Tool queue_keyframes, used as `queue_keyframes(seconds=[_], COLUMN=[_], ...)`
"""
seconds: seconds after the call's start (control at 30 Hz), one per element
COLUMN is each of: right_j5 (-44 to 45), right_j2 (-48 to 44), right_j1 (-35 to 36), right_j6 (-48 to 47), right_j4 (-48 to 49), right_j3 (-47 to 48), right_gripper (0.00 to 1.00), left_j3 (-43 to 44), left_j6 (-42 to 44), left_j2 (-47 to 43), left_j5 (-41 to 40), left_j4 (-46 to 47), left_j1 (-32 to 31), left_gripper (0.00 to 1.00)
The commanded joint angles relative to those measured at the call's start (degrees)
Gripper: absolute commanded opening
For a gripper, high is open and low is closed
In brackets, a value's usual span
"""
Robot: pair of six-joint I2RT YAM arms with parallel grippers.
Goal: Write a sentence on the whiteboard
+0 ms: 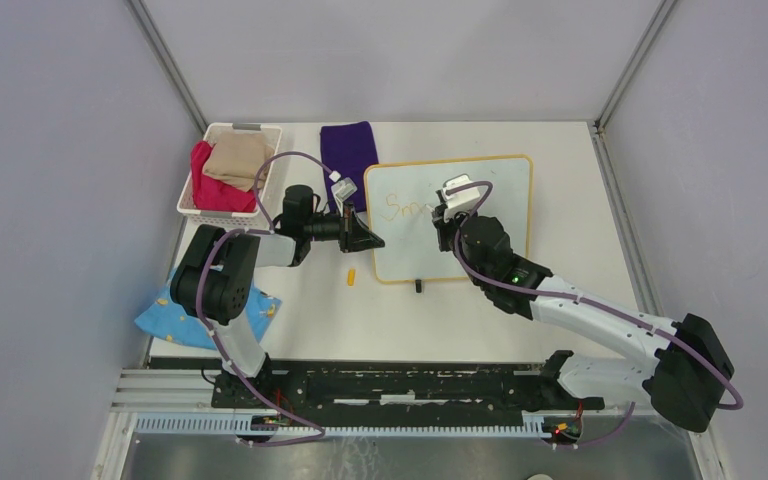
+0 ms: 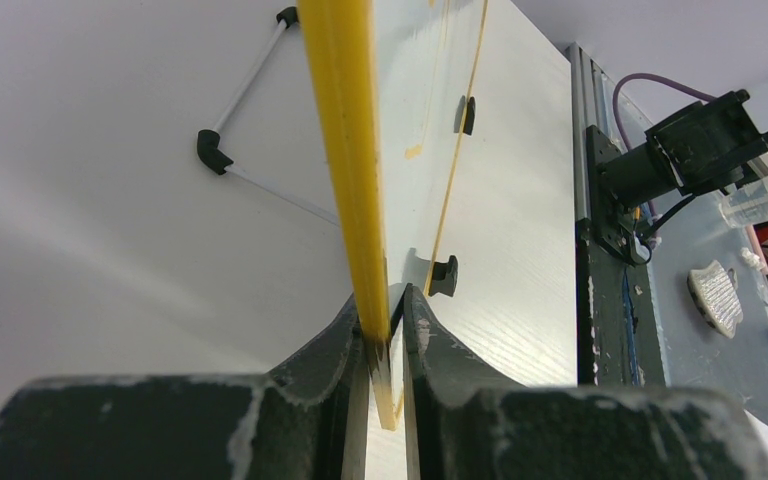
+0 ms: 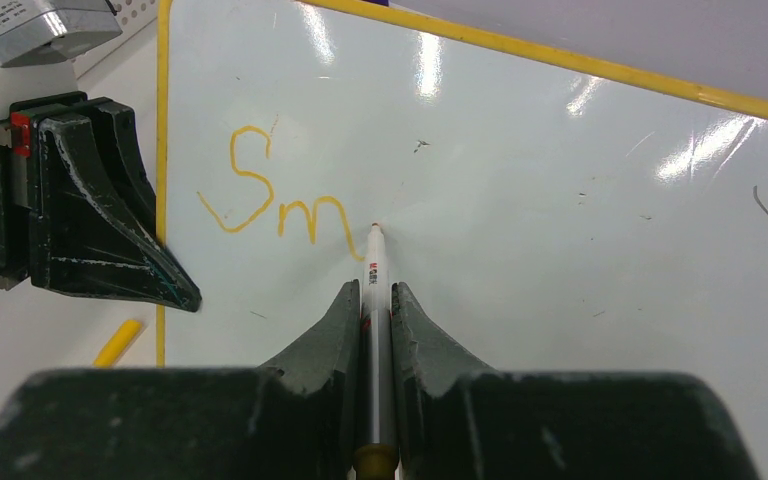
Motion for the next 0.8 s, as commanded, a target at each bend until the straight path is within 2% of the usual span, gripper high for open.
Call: queue_keyframes(seconds=[0.0, 0.43, 0.77], right_j5=[0.2, 0.5, 0.9], right_j2=[-0.4, -3.2, -6.1], right_j1=[-0.4, -0.6, -1.1], right_j6=[1.0, 2.0, 0.7], right_j4=[1.6, 0.9, 0.8], right_j3=[0.1, -3.9, 0.8], right_gripper=[0.00, 0.00, 0.00], left_j3=[-1.5, -1.3, -1.2], left_j6=[7.4, 7.8, 8.2], left_j2=[2.6, 2.7, 2.5], left_j5=[-7.3, -7.6, -7.7], left_j4=[-8.2, -8.9, -9.4], left_j1=[-2.5, -2.5, -2.7], left_gripper=[0.02, 0.02, 0.02])
